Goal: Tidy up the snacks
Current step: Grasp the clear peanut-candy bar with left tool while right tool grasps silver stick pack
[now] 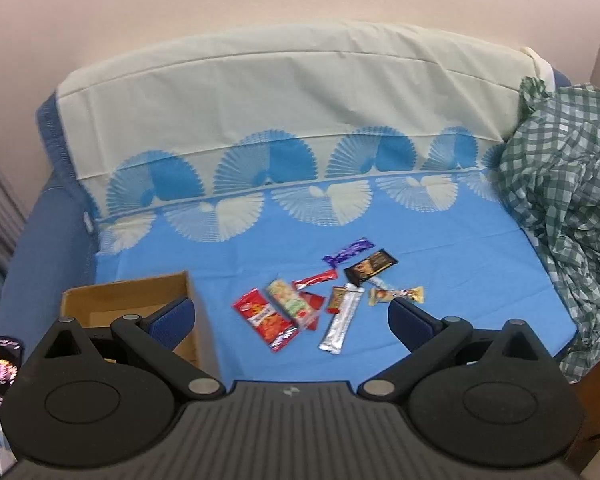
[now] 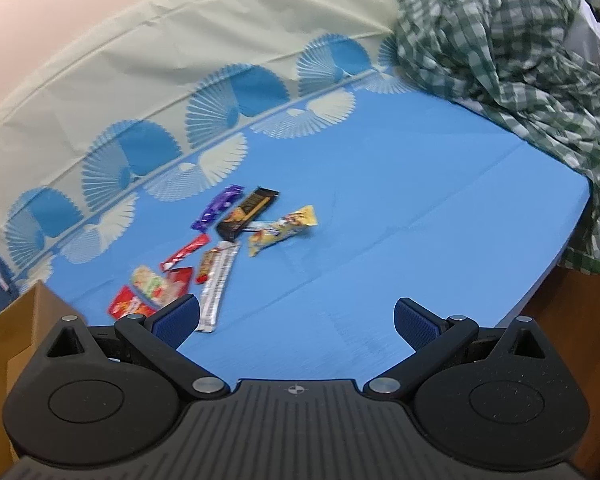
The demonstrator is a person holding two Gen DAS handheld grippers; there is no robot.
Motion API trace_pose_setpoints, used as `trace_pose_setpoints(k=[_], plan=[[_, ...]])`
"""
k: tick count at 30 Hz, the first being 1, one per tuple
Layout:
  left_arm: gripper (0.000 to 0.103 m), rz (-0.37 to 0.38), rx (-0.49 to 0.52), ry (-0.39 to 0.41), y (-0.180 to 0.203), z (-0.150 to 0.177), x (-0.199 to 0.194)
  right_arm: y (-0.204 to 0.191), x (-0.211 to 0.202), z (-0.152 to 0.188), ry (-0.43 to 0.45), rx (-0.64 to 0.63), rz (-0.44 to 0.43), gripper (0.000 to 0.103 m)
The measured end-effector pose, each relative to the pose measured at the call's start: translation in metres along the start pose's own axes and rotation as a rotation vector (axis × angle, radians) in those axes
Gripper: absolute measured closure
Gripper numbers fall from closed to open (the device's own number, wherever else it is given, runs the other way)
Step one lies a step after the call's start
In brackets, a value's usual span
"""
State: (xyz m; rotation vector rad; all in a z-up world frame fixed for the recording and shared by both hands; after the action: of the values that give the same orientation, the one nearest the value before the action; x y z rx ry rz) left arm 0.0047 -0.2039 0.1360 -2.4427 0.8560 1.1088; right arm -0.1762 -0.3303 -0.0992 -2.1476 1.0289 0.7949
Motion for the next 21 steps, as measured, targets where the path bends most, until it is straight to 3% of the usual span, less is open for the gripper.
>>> trace_pose_setpoints(k=[8, 17, 21], plan=[[0.0, -0.001, -0.017, -0.044, 0.016, -0.015, 0.048, 0.025, 0.03, -0.011, -0.018, 0.036, 0.037, 0.0], [0.0, 0.02, -0.019, -0.034, 0.023, -0.022, 0.071, 0.039, 0.053, -0.011, -0.046, 0.054, 0.055, 0.0], [0.0, 0.01, 0.007, -0.066, 0.03, -0.02, 0.091, 0.039, 0.062, -0.009, -0.063, 0.056, 0.055, 0.0]])
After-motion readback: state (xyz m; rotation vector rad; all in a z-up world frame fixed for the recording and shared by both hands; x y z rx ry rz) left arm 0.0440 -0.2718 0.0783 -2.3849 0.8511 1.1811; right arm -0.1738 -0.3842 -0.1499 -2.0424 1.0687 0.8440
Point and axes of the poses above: each gripper's, at about its wrist camera, not at the fingertips, and x roughly the way its jaws point, y to its right, z to its underside, the point moved 8 cm from there along x, roughly the way its jaws point
